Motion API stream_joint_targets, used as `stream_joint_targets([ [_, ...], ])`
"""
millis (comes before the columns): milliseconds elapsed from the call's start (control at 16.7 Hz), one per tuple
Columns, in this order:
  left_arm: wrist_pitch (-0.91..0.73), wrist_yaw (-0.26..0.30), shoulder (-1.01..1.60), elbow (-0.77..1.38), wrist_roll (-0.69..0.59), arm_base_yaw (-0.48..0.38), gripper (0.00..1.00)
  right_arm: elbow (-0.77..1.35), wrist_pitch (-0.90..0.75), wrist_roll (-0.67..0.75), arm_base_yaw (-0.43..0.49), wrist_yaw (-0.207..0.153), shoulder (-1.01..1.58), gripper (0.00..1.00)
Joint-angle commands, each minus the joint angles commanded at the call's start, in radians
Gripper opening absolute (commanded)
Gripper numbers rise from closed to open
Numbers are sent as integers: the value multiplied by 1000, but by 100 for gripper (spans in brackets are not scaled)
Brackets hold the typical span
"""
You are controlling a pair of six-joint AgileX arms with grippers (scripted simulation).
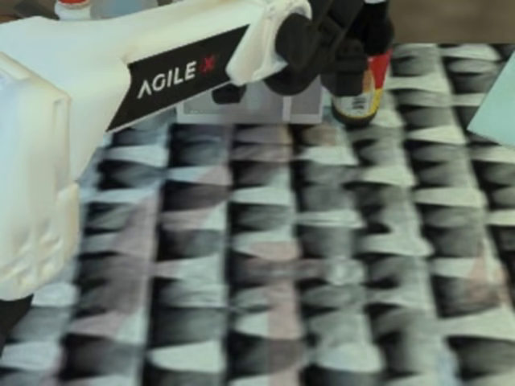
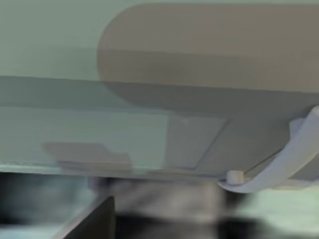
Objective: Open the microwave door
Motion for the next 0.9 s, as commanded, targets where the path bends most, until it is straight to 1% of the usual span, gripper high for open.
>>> stream_joint_targets([
  [300, 78, 28, 170, 99, 41, 46, 100, 0, 0, 0, 0, 0, 0, 100],
  [540, 85, 31, 181, 107, 45, 50, 100, 0, 0, 0, 0, 0, 0, 100],
  [900, 85, 31, 181, 107, 45, 50, 55, 0, 0, 0, 0, 0, 0, 100],
])
